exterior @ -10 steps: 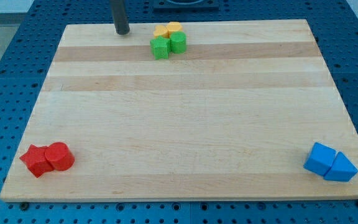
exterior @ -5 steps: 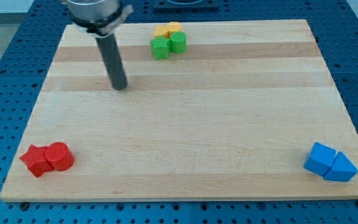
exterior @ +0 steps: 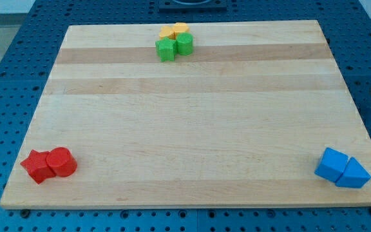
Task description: Move the blue cube to the center of the board
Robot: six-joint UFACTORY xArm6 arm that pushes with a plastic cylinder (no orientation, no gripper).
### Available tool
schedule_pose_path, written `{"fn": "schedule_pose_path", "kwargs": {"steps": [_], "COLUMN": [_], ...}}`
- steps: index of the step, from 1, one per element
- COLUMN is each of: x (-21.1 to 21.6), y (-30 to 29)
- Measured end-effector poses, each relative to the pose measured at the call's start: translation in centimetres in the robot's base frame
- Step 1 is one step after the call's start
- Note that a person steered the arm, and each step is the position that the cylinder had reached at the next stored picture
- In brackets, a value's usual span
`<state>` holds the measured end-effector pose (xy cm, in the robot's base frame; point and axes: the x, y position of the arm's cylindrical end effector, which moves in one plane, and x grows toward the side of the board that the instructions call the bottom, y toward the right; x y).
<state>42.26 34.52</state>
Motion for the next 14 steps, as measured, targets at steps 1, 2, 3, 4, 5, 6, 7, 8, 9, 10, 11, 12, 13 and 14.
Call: {"fn": "schedule_pose_path", "kwargs": {"steps": [1,2,3,4,5,6,7,8,9,10,11,12,13,14], "x": [1.3,4.3,7.4,12.5,13.7,14.1,14.3,14.3,15.1,19.2,19.4,19.2,15.5,9.1], "y": [0.0,0.0,0.0,-1.4,-6.3,-12.0,-13.5,-7.6,-0.8,-0.6,-3.1,-11.6,-18.5,-22.5]}}
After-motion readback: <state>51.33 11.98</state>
